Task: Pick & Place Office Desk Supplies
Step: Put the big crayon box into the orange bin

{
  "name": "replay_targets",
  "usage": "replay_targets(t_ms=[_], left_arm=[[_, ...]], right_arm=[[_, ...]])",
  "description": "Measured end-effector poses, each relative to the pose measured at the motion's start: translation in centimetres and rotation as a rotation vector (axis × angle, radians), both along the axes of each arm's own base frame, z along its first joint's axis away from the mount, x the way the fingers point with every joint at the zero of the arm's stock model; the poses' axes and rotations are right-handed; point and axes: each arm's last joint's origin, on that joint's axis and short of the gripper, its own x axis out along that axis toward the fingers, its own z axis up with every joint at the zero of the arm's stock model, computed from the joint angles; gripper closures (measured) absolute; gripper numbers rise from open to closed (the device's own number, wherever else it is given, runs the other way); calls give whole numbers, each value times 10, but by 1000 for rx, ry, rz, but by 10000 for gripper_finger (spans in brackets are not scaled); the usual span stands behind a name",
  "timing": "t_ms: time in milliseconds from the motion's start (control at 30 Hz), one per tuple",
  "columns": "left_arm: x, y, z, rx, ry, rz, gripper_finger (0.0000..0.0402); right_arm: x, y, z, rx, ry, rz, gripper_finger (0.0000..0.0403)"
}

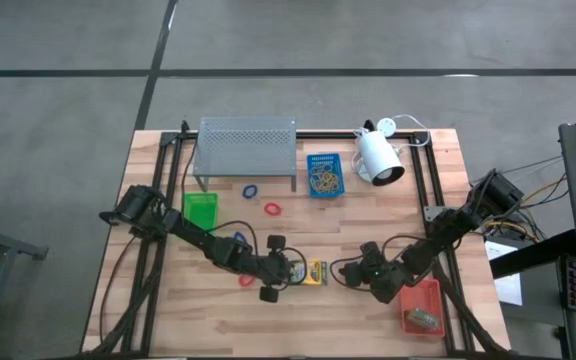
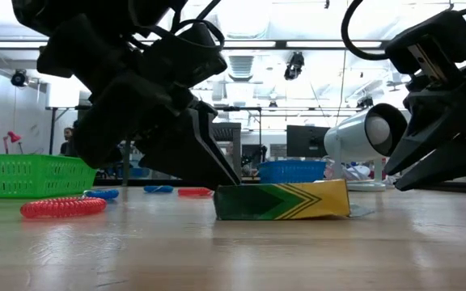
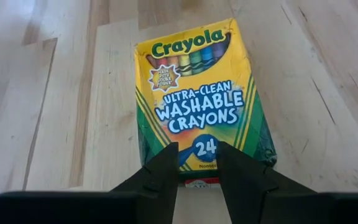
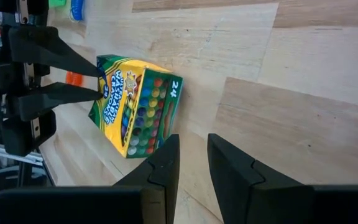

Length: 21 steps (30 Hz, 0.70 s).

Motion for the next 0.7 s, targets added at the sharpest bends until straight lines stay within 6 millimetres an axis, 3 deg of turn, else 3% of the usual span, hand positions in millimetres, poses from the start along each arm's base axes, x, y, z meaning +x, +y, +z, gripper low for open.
replay_targets(t_ms=[333, 700], left_arm=[[-11, 3, -10, -34, -79, -2, 285], [-19, 5, -9, -39, -78, -3, 285]], right_arm=[[25, 8, -24, -13, 38, 18, 321], [43, 8, -10, -7, 42, 37, 321]])
